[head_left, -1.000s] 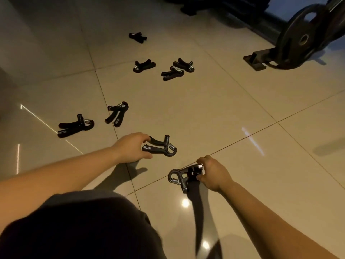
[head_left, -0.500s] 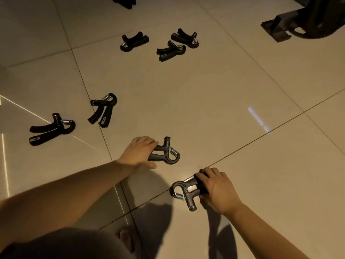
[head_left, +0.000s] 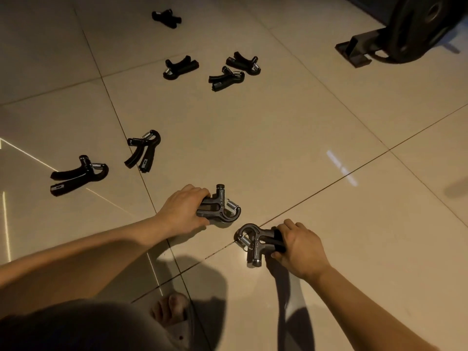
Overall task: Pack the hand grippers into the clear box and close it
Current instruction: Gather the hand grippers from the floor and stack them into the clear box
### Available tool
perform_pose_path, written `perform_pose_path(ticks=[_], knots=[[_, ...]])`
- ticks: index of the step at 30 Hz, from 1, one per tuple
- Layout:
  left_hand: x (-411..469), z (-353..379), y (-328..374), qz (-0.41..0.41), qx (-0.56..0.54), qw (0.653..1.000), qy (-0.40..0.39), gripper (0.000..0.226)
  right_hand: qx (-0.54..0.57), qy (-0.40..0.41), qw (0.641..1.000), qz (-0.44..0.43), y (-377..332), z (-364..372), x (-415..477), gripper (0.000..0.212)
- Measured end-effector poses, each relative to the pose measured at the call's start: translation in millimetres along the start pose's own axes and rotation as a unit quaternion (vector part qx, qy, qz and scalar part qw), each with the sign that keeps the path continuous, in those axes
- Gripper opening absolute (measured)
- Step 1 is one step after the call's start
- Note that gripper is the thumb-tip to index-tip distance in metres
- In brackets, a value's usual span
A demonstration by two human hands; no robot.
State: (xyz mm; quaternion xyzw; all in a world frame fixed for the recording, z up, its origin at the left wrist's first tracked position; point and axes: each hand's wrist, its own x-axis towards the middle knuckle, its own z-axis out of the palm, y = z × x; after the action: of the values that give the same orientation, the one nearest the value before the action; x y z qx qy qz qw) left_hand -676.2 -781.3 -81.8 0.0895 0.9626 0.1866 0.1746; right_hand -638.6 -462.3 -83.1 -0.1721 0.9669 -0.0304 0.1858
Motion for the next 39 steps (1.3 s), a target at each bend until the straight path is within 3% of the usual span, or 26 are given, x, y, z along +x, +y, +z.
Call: perform_pose_path(ticks=[11,25,31,39], knots=[[-120,-107,99,0.056,0.005,0.995,0.085,0.055,0.038,0.140,0.989,0.019,-13,-106,-97,0.046],[-345,-157,224,0.052,-0.037,0.980,0.188,0.052,0.067,0.228,0.971,-0.031,-69,-205,-354,0.055],[-451,-145,300,0.106,-0.100,0.969,0.200,0.052,0.039,0.240,0.970,-0.010,-74,-224,-500,0.055],[-563,-100,426,0.159,-0.151,0.961,0.165,0.057,-0.001,0.176,0.982,0.066,-35,-223,-681,0.045]])
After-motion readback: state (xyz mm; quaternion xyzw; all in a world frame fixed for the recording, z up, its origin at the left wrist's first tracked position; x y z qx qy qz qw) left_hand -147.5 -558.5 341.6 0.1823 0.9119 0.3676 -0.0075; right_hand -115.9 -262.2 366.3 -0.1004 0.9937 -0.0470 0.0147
